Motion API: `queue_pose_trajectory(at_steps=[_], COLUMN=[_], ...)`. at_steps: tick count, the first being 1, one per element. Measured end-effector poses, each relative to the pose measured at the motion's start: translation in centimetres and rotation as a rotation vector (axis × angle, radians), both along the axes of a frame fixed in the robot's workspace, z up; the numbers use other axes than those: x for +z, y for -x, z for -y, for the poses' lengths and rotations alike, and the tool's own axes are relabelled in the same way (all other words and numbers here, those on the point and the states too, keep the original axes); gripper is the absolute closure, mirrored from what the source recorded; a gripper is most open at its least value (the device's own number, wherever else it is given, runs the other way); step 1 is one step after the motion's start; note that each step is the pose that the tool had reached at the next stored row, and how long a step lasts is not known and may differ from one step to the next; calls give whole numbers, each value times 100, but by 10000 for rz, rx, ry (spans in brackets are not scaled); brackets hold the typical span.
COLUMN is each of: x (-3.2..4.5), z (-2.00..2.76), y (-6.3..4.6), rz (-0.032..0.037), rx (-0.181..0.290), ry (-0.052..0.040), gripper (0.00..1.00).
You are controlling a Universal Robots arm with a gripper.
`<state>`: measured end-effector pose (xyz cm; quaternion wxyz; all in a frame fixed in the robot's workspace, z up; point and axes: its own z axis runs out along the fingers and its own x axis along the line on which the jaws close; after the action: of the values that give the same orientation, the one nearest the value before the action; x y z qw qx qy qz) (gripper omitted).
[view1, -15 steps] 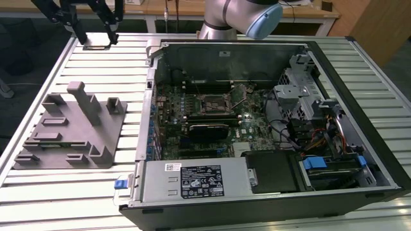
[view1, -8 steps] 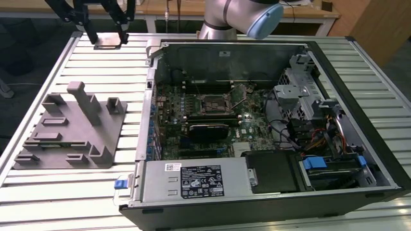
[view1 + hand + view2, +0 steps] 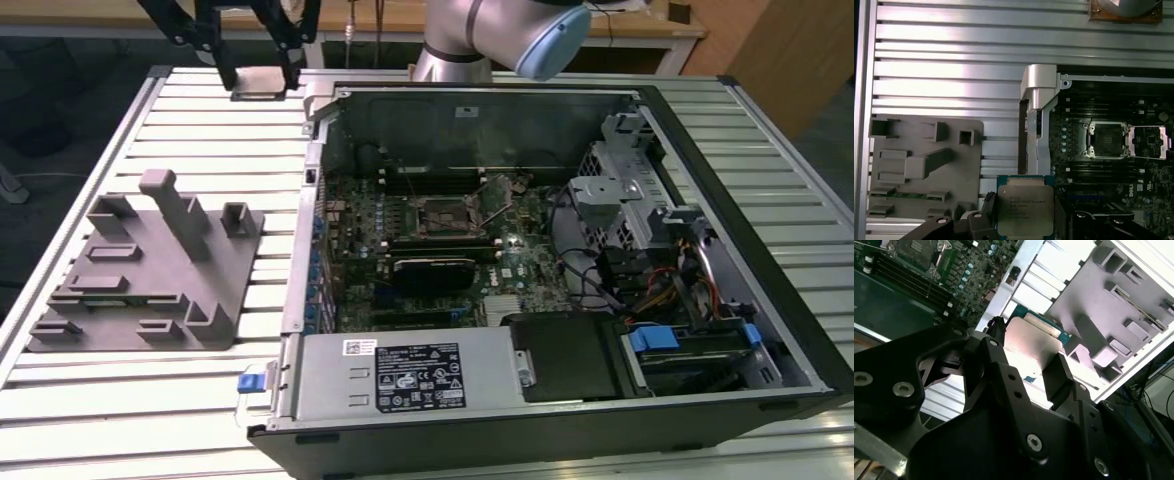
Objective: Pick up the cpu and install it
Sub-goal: 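Pick up the cpu and move it towards the insertion slot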
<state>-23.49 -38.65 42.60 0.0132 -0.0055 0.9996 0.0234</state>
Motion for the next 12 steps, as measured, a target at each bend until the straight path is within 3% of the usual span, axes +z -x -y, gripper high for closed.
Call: queue_pose_trajectory(at_steps=[12], x=[0], z=[-26], y=[-315], rz=[0], rx=[-1], ry=[0], gripper=[45])
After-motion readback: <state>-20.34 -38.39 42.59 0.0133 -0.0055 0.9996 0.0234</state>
